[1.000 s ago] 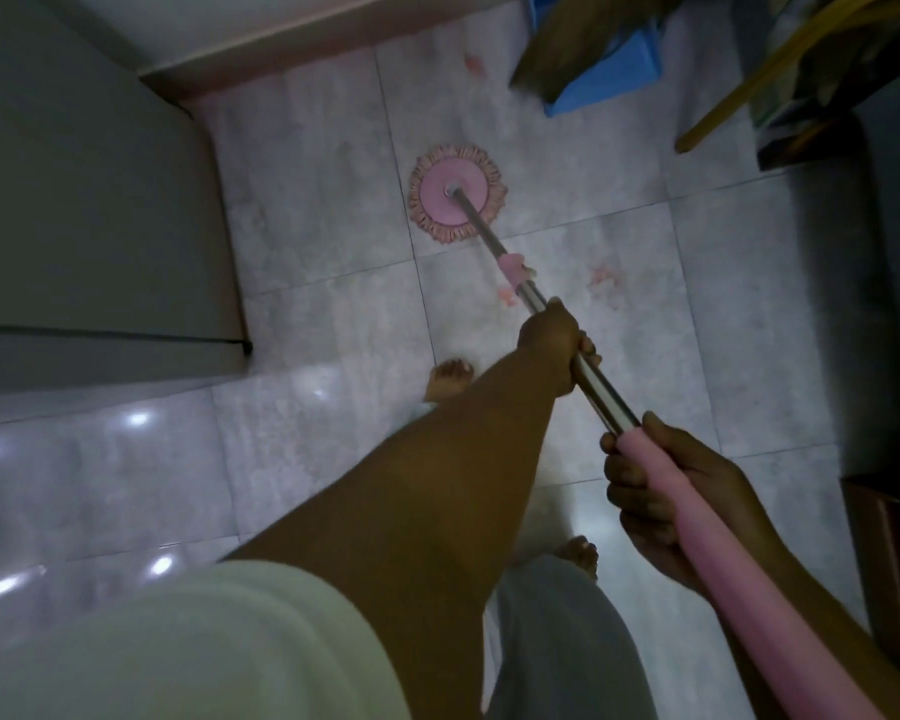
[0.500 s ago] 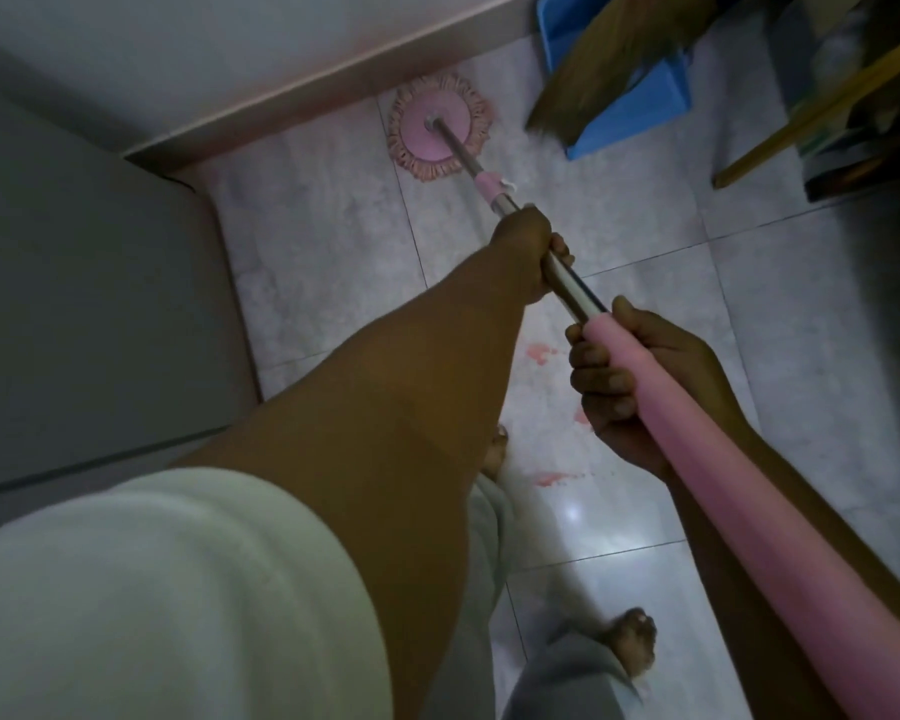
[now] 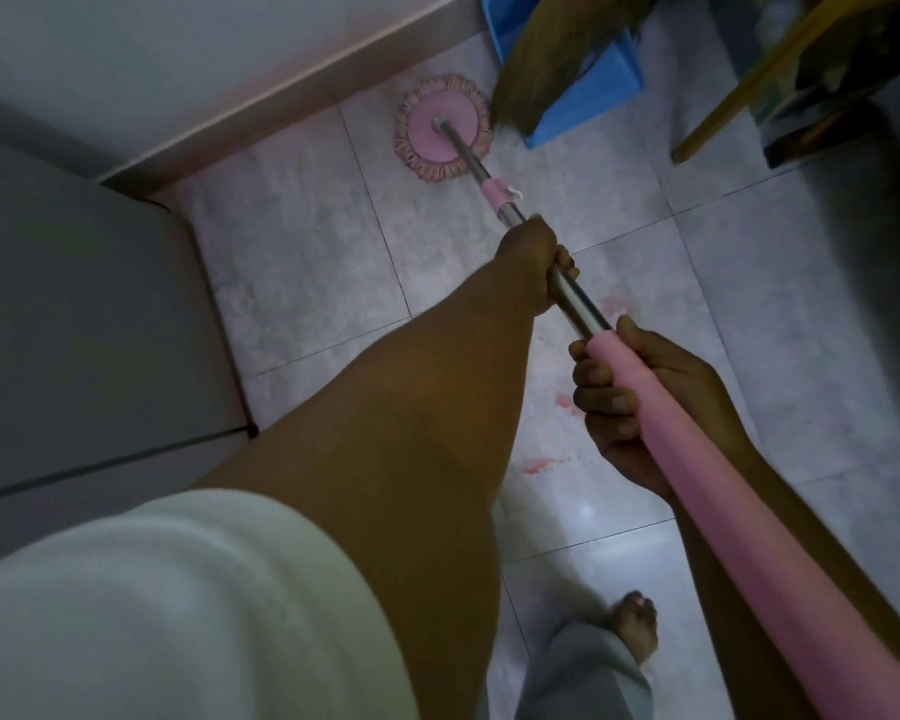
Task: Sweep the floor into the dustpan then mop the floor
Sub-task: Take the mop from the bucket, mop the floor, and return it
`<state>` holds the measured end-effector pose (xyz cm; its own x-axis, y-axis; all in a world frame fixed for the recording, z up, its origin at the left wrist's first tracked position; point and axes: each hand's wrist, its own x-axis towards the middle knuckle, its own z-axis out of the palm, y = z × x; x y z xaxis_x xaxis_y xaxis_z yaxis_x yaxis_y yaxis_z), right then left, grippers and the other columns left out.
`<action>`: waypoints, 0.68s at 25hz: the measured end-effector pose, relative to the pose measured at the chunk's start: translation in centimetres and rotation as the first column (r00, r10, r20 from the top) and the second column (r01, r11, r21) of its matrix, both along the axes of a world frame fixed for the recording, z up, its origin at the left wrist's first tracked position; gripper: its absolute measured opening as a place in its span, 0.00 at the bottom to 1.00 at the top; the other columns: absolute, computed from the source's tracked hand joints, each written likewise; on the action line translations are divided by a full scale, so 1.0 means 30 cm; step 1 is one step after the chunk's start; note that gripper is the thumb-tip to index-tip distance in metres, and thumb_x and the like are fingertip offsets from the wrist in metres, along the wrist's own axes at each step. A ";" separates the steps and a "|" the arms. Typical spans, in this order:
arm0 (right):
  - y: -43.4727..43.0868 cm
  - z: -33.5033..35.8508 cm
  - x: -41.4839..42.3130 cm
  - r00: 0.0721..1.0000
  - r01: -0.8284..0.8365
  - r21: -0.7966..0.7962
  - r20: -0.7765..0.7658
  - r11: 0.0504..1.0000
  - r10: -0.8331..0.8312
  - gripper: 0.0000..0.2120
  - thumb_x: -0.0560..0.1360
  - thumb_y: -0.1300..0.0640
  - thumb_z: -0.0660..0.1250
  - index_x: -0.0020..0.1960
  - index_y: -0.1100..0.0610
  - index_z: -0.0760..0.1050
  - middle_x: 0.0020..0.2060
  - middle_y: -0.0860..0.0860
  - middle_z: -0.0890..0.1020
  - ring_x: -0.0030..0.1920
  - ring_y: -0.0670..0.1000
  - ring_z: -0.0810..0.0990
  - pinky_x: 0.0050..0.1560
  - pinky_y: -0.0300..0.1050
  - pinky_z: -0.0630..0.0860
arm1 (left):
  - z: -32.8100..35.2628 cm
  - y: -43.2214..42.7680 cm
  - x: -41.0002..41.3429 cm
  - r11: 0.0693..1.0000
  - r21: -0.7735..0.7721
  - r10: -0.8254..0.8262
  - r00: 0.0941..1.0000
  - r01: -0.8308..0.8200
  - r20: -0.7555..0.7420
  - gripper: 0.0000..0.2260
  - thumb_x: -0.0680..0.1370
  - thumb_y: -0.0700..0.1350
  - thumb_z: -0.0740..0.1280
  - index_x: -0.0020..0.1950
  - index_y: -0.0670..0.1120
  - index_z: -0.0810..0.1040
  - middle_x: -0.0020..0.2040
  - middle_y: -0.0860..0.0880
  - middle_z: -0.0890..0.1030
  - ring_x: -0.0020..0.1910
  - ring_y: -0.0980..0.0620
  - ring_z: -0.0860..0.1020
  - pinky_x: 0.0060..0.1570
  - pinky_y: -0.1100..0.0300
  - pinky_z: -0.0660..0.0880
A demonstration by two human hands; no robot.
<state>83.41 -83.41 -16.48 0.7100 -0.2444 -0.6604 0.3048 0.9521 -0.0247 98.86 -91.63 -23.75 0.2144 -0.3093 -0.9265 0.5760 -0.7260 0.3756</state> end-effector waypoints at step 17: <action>0.407 0.131 -0.522 0.993 0.103 0.068 -0.068 0.992 -0.098 0.19 0.77 0.47 0.62 0.48 0.63 0.79 0.33 0.55 0.75 0.22 0.48 0.73 0.20 0.40 0.74 | 0.025 0.356 -0.543 0.991 0.078 -0.107 0.993 0.110 -0.046 0.13 0.82 0.55 0.56 0.46 0.46 0.69 0.18 0.50 0.67 0.15 0.54 0.66 0.19 0.65 0.69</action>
<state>67.74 -71.20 -12.54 0.6399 -0.2629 -0.7221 0.3989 0.9168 0.0197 82.56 -80.95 -23.01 0.1447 -0.2533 -0.9565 0.5062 -0.8116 0.2915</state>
